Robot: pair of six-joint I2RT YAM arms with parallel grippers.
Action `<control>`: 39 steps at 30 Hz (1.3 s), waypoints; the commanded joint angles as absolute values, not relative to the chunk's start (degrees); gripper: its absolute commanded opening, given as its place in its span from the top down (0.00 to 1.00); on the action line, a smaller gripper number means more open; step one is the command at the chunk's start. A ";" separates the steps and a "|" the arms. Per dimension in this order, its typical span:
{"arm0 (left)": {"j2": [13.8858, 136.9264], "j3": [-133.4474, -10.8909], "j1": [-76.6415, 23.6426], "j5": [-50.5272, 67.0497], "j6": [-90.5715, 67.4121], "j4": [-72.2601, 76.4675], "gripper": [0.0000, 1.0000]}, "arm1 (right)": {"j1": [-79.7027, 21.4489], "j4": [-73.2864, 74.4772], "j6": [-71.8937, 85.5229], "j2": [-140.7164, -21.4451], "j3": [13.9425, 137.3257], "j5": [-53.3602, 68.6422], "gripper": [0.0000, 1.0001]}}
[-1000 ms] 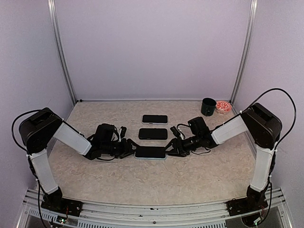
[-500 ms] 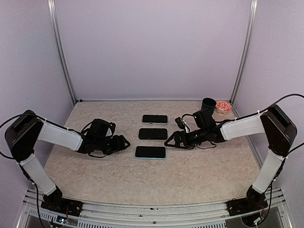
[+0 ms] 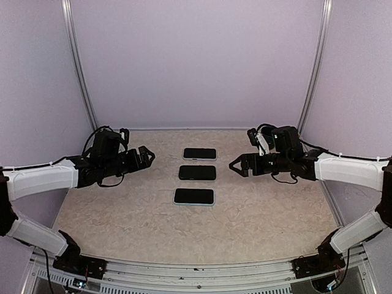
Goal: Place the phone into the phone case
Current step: Reset both arms
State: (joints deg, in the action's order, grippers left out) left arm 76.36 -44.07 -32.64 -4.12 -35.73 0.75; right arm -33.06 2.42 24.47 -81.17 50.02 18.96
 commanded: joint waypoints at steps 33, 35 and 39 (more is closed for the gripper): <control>45.05 -39.30 -31.40 -27.81 -5.35 7.18 0.01 | -31.17 -0.53 7.56 -47.20 38.51 -17.13 0.01; 43.30 -38.07 -31.38 -28.39 -5.06 7.21 0.01 | -31.15 -2.36 7.34 -45.86 37.11 -16.99 0.01; 40.43 -36.33 -31.00 -29.56 -4.34 6.37 0.01 | -31.20 -4.49 7.01 -43.00 34.83 -18.43 0.01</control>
